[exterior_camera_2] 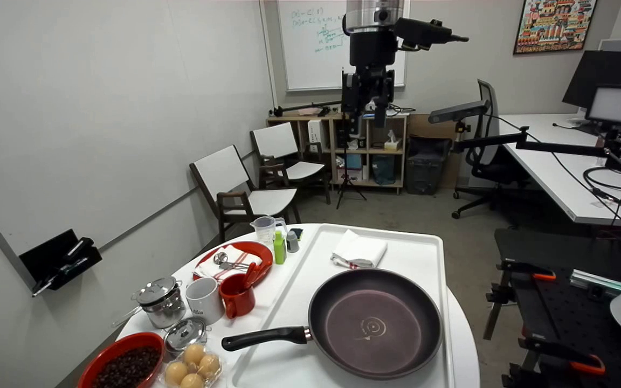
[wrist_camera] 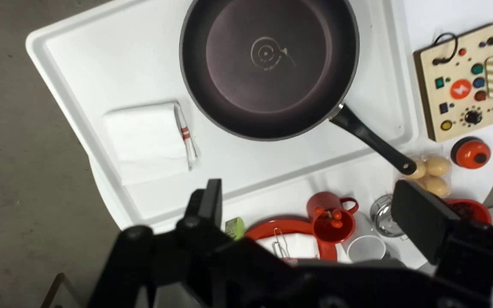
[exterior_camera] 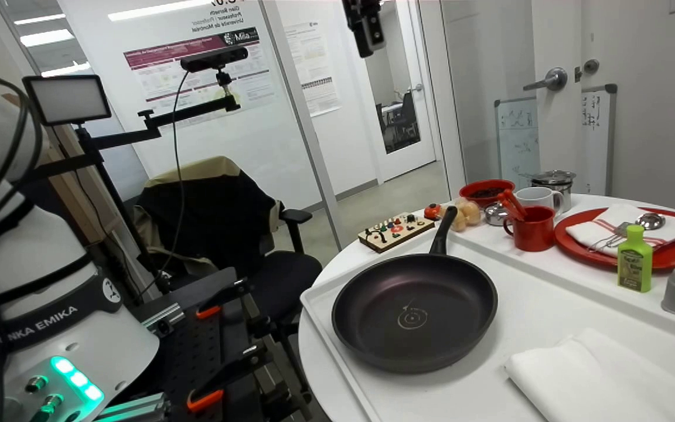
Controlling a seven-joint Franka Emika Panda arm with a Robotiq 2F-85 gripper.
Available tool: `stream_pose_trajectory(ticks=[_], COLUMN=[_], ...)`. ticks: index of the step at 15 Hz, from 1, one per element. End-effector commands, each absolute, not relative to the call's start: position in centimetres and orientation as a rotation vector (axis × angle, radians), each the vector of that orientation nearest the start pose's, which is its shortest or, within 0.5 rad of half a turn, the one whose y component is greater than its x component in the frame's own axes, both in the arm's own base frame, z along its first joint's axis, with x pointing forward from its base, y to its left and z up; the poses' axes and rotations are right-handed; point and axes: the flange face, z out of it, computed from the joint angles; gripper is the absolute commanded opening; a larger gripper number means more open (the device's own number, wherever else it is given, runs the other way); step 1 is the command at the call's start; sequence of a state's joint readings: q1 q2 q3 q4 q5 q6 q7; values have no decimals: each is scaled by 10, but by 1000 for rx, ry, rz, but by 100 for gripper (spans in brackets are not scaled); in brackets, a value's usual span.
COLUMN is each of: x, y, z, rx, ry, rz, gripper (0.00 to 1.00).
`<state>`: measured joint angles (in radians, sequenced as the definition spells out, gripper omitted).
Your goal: Use the towel to clean the pan
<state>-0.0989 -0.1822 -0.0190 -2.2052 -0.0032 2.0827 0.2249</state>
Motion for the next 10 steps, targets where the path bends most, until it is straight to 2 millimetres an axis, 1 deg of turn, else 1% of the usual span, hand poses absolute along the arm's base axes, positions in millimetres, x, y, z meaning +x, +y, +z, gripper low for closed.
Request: stream_pose_trajectory(ticks=[1,4,7,10], x=[535,558,577,594], y=[-99,-131,-158,-178], z=[449,429,408,385], rx=[-3077,-3060,-3058,-3096], ry=[638,709,766,716], rz=[-175,-195,-186,-130], gripper=[100,100,100,100])
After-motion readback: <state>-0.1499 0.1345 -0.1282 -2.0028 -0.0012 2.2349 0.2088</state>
